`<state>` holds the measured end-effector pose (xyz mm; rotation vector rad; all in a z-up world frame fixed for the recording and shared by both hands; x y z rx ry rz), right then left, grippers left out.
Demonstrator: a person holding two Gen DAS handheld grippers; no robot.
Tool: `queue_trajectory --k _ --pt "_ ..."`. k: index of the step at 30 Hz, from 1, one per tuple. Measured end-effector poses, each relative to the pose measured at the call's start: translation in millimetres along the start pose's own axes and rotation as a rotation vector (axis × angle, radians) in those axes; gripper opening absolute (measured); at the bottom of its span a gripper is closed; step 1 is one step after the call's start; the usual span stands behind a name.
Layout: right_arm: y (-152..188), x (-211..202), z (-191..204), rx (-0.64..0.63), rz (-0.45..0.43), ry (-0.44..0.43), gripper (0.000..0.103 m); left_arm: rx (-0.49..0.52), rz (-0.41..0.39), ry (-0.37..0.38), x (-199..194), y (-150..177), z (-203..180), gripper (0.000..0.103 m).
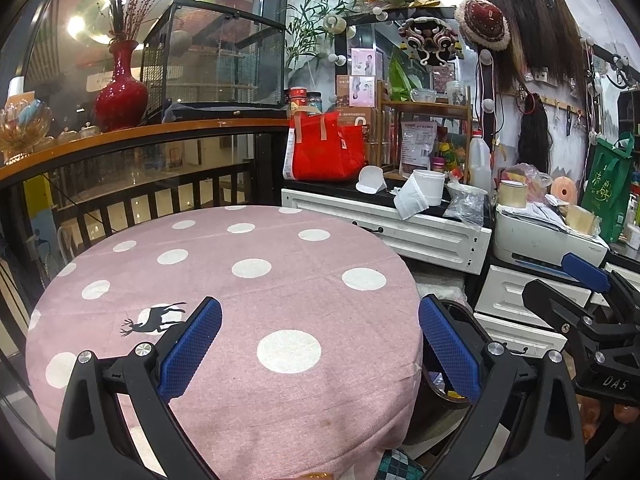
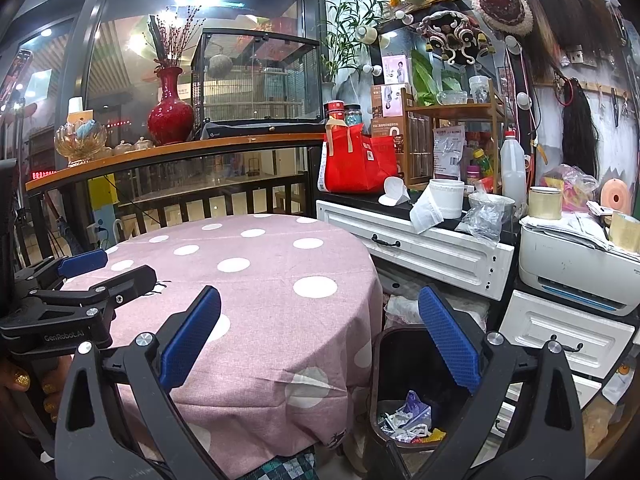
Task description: Collect trash
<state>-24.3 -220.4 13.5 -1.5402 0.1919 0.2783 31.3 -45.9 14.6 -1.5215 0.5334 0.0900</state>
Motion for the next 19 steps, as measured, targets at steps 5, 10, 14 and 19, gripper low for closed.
queue_trajectory --k 5,10,14,19 --pt "1.3 0.6 -0.4 -0.003 0.004 0.000 0.097 0.000 0.007 -0.001 0.9 0.4 1.2 0.097" --pt "1.5 1.6 -2.5 0.000 0.009 0.000 0.097 0.005 0.012 -0.005 1.8 1.6 0.9 0.097" --pt "2.1 3.2 -3.9 0.003 0.017 0.003 0.097 0.004 0.023 -0.004 4.1 2.8 2.1 0.097" --pt "2.0 3.9 -4.7 0.003 0.021 0.003 0.097 0.004 0.030 -0.004 5.4 3.9 4.1 0.097"
Point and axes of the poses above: each gripper's, at about its wrist camera, not at the fingertips, and x roughly the way its jaws point, z to its left, y to its underside, the point moved 3 cm from there along x, roughly the way its jaws point, and after that the axes turned 2 degrees about -x, right-handed, at the moved point
